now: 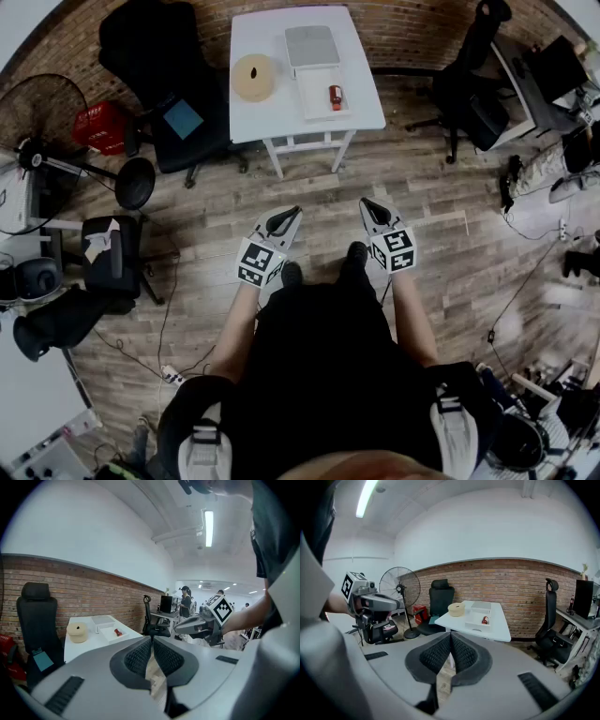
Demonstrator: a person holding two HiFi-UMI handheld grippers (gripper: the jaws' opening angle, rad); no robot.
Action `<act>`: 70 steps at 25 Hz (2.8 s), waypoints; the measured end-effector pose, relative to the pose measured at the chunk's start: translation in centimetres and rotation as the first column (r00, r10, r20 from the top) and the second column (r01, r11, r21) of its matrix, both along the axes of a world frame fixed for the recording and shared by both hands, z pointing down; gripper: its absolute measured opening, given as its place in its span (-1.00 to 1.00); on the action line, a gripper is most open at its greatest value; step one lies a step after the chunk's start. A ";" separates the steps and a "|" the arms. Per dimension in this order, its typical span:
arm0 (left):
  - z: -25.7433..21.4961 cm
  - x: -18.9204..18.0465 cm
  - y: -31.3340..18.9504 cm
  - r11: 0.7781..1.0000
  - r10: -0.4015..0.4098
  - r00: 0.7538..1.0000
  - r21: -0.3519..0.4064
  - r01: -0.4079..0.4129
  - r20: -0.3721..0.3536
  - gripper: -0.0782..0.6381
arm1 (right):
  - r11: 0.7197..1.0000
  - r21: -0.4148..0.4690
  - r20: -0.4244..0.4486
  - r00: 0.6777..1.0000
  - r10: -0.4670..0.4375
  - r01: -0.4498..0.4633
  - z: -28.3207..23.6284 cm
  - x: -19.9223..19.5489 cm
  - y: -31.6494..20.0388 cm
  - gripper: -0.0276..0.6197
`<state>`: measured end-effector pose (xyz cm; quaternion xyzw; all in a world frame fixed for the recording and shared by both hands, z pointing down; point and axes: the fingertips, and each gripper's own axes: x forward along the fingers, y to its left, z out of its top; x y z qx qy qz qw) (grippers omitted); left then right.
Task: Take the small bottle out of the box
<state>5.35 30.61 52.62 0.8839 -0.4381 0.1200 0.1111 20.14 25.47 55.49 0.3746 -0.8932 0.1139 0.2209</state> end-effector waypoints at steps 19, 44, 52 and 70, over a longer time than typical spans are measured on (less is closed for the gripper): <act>-1.0 -7.1 2.7 1.000 -0.023 0.997 0.006 0.024 -0.070 -0.69 | 1.000 -0.020 -0.055 0.998 -0.006 0.005 1.6 -5.1 4.3 -0.92; -2.7 -3.2 -13.4 0.982 -0.191 0.982 0.002 0.191 -0.001 -0.69 | 0.985 -0.057 -0.098 0.981 -0.170 0.165 4.2 0.1 -14.4 -0.92; -3.1 -3.1 -15.8 0.969 -0.245 0.969 0.007 0.245 0.018 -0.69 | 0.973 -0.046 -0.089 0.969 -0.228 0.225 4.1 -0.5 -18.0 -0.92; -3.1 -2.6 -17.5 0.963 -0.271 0.962 0.015 0.270 0.032 -0.69 | 0.971 -0.061 -0.071 0.969 -0.237 0.233 5.0 0.4 -20.0 -0.92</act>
